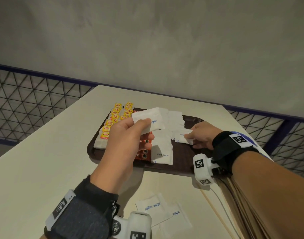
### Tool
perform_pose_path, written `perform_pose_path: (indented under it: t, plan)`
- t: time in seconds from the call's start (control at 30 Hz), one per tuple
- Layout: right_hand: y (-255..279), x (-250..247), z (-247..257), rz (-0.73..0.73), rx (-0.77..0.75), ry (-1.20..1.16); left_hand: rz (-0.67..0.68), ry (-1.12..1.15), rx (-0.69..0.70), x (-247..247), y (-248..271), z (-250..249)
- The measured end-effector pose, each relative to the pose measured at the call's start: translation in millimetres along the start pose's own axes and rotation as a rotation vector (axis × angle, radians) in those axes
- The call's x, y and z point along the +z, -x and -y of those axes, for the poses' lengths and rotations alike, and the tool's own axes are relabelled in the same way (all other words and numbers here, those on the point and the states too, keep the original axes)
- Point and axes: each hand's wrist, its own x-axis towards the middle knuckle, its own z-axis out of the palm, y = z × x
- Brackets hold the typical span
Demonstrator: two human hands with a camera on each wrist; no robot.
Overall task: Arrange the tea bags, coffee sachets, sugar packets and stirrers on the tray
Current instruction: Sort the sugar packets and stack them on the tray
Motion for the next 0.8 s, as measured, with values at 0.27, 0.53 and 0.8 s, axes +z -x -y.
perform_pose_path:
  t: [0.27, 0.53, 0.8]
  plan:
    - [-5, 6, 6, -0.024, -0.075, 0.075, -0.004, -0.015, -0.011, 1, -2, 3]
    - [0, 8, 7, 0.020, -0.094, 0.232, 0.000, -0.027, -0.014, 4, -1, 4]
    - [-3, 11, 10, 0.012, -0.112, 0.227, -0.001, -0.030, -0.021, 3, -3, 6]
